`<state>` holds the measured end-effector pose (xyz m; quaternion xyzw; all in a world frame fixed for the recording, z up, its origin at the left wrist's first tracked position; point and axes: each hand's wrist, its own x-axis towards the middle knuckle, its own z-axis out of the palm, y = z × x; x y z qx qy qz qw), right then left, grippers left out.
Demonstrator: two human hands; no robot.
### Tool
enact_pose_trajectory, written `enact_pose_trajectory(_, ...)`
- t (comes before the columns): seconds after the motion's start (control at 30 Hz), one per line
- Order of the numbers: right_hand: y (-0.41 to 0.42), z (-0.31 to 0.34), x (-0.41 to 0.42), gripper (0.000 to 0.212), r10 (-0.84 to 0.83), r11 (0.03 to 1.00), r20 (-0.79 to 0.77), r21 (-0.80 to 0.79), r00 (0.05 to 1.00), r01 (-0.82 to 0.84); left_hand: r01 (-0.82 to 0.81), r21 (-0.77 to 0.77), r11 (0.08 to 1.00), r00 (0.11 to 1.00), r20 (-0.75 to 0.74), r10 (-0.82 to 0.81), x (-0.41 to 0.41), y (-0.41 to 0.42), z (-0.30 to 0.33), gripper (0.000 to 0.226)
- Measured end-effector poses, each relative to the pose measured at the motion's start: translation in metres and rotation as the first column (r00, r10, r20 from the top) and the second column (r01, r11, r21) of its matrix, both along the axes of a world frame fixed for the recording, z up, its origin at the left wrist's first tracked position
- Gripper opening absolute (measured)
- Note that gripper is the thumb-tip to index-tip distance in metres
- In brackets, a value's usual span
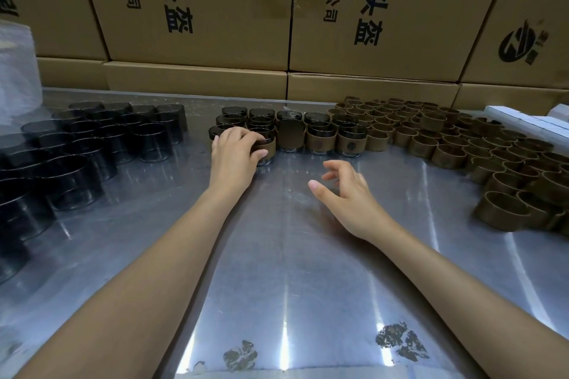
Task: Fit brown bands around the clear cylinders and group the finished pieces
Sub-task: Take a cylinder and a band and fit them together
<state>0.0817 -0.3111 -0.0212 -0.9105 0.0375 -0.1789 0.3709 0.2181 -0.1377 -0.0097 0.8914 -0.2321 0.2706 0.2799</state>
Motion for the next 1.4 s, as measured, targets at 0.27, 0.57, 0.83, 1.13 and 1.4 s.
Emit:
enact_pose_trajectory(0.27,-0.004,0.001,-0.001,0.05,-0.01,0.999,0.011,0.047,1.0,0.01,-0.007,-0.14,0.99,0.995,0.1,0.021,-0.011,0.007,0.006,0.031)
enact_pose_trajectory(0.57,-0.006,0.001,-0.002,0.045,-0.001,0.997,0.023,0.072,1.0,0.0,-0.445,0.13,0.886,0.89,-0.052,0.454,0.009,0.083,0.003,0.035)
enact_pose_trajectory(0.83,-0.008,-0.001,0.0,0.045,-0.014,0.997,0.034,0.073,0.999,0.012,-0.491,0.196,0.849,0.838,-0.16,0.521,0.015,0.088,-0.002,0.03)
enact_pose_trajectory(1.13,-0.008,-0.001,0.003,0.046,-0.025,0.997,0.032,0.075,0.999,0.023,-0.358,0.216,0.908,0.926,-0.044,0.375,-0.035,0.073,0.001,0.023)
enact_pose_trajectory(1.4,-0.005,0.002,-0.001,0.045,0.045,0.999,-0.004,0.006,0.999,-0.045,-0.054,0.237,0.97,0.998,0.039,0.045,-0.099,0.024,-0.005,0.015)
